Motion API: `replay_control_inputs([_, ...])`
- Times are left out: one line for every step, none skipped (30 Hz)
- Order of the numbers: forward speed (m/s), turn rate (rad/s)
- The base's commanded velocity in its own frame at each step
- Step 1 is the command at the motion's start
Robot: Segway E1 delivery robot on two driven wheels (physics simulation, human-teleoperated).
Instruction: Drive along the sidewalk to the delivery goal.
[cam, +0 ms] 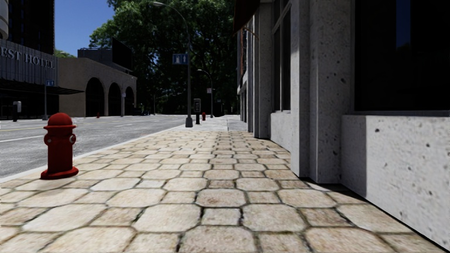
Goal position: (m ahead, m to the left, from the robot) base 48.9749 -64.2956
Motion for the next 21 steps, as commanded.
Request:
replay_control_inputs([2.00,0.00])
replay_control_inputs([2.00,0.00])
replay_control_inputs([2.00,0.00])
replay_control_inputs([2.00,0.00])
replay_control_inputs([2.00,0.00])
replay_control_inputs([2.00,0.00])
replay_control_inputs([2.00,0.00])
replay_control_inputs([2.00,0.00])
replay_control_inputs([2.00,0.00])
replay_control_inputs([2.00,0.00])
replay_control_inputs([2.00,0.00])
replay_control_inputs([2.00,0.00])
replay_control_inputs([2.00,0.00])
replay_control_inputs([2.00,0.00])
replay_control_inputs([2.00,0.00])
replay_control_inputs([2.00,0.00])
replay_control_inputs([2.00,0.00])
replay_control_inputs([2.00,0.00])
replay_control_inputs([2.00,0.00])
replay_control_inputs([2.00,0.00])
replay_control_inputs([2.00,0.00])
